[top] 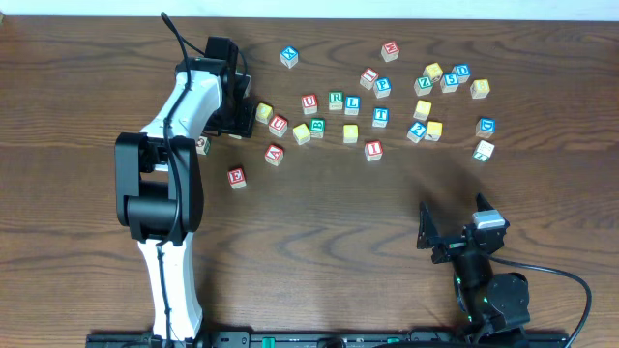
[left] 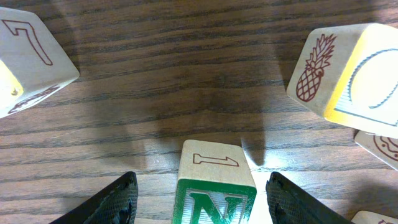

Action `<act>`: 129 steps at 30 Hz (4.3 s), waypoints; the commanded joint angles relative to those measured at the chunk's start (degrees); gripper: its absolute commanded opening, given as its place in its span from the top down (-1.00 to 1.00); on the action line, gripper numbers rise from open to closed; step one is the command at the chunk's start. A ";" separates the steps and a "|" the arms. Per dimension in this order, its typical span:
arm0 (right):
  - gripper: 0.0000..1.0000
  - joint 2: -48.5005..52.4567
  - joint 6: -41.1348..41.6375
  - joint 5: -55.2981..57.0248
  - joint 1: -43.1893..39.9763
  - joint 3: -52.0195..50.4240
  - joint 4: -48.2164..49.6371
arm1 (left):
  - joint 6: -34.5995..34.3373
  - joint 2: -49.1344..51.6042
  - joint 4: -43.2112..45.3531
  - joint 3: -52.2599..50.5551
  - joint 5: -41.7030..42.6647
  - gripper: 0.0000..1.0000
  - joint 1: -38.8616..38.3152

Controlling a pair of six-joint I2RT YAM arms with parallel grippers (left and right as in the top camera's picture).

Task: Spell out NEURIPS
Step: 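Lower the left gripper onto the green N block and close, then lift the green N block and carry it toward the table center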

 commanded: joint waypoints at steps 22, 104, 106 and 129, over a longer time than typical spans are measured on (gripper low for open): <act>-0.99 -0.24 -0.33 -0.09 -0.44 -0.07 -0.24 | 1.46 0.28 1.79 -1.42 -0.72 -0.09 0.13; -0.99 -0.24 -0.33 -0.09 -0.44 -0.07 -0.24 | -24.11 -43.95 -13.07 -20.11 -8.20 0.85 -19.93; -0.99 -0.24 -0.33 -0.09 -0.44 -0.07 -0.24 | -25.92 -46.29 -10.71 -24.06 -8.20 0.85 -20.52; -0.99 -0.24 -0.31 -0.09 -0.44 -0.07 -0.24 | -32.30 -32.65 5.49 -36.33 -1.05 0.85 -21.42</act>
